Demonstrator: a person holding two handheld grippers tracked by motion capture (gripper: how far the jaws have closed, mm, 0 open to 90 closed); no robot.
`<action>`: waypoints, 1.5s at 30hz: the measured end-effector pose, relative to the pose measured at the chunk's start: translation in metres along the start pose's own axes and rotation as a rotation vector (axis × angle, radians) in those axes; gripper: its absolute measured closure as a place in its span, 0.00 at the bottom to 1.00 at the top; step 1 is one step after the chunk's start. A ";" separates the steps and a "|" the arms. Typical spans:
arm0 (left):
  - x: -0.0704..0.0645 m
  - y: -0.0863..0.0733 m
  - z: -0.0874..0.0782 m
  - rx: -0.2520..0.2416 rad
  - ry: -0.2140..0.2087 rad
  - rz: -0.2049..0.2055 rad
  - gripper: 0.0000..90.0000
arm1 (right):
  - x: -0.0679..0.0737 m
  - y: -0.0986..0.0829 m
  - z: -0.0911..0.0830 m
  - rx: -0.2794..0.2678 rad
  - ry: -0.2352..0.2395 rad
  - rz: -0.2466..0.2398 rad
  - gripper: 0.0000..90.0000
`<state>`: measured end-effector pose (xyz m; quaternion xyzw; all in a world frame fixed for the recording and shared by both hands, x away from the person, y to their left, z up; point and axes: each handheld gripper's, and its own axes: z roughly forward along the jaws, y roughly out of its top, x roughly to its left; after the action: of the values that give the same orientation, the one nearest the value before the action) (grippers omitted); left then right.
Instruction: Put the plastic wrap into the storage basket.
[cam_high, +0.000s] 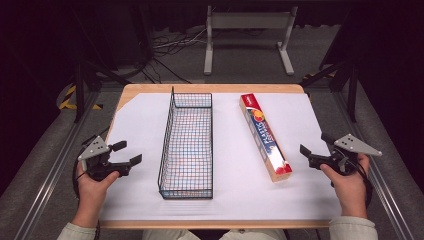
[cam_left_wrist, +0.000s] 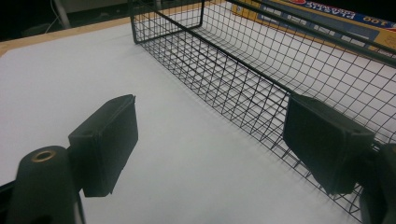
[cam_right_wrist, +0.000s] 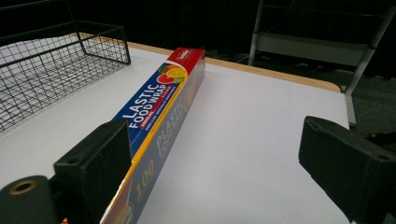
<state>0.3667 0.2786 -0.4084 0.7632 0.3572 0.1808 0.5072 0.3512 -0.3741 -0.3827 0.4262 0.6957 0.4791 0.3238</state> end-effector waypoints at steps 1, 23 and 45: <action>0.000 0.000 0.000 0.005 0.001 0.000 0.21 | 0.001 0.001 0.000 0.003 0.002 -0.007 0.11; 0.000 0.000 -0.001 0.002 -0.007 -0.007 0.21 | 0.024 0.071 0.021 0.033 0.065 -0.059 0.16; 0.000 -0.001 0.000 0.005 -0.016 -0.018 0.21 | 0.042 0.111 0.087 0.195 0.085 -0.068 0.21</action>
<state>0.3663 0.2785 -0.4092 0.7628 0.3602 0.1693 0.5097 0.4392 -0.2824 -0.3088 0.4110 0.7662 0.4154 0.2673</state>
